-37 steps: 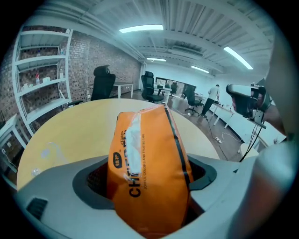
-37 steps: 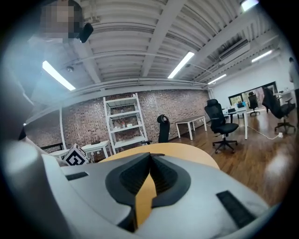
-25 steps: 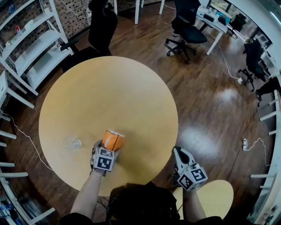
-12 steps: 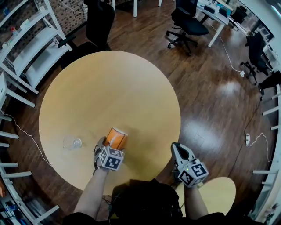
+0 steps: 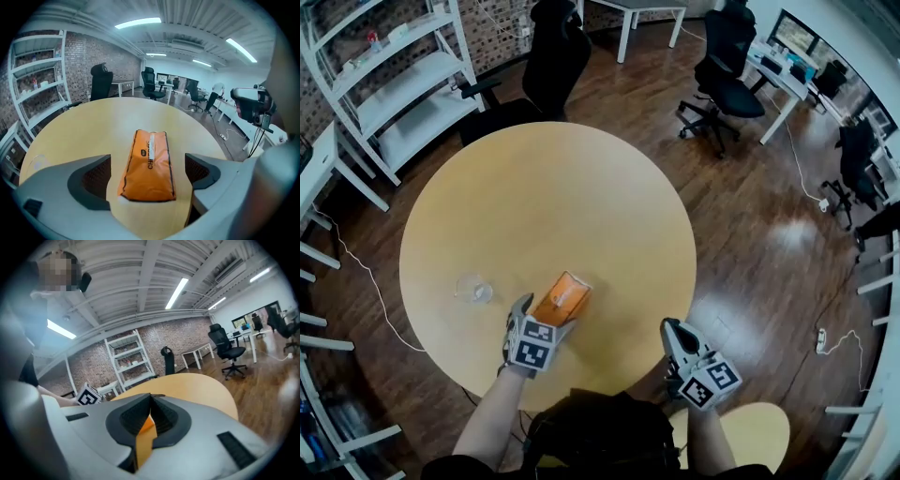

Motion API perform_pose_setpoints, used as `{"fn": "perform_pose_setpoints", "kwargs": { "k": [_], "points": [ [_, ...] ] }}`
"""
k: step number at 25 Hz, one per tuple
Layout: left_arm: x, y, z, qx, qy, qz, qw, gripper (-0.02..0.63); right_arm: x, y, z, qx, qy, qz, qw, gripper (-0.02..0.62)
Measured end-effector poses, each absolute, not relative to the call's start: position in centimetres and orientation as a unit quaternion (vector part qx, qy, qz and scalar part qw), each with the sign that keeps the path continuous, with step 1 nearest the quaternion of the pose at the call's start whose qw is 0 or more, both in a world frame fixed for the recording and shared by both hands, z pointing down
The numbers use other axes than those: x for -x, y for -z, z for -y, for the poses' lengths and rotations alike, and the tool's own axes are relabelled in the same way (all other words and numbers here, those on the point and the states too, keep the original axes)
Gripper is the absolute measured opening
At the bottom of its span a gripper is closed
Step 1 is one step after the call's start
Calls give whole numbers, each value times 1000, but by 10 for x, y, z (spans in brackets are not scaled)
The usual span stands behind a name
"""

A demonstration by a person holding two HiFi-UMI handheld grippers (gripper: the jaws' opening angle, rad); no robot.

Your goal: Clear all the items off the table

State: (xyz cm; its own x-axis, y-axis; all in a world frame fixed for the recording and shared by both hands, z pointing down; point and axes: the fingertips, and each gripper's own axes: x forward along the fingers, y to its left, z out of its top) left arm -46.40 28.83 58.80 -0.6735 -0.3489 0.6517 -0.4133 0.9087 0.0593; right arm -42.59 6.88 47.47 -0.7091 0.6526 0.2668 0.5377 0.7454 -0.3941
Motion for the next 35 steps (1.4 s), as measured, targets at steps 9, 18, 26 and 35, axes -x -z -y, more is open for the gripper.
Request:
{"fn": "perform_pose_setpoints", "kwargs": {
  "k": [9, 18, 26, 35],
  "points": [
    [399, -489, -401, -63, 50, 982, 170, 223, 417, -427, -142, 429, -156, 882, 121, 5],
    [288, -435, -513, 62, 116, 990, 39, 2, 414, -404, -224, 444, -133, 883, 74, 4],
    [259, -416, -530, 62, 106, 992, -4, 2, 388, -403, -267, 460, -128, 876, 75, 3],
    [257, -407, -532, 34, 125, 991, -34, 2, 387, -394, -230, 399, -122, 907, 51, 2]
  ]
}}
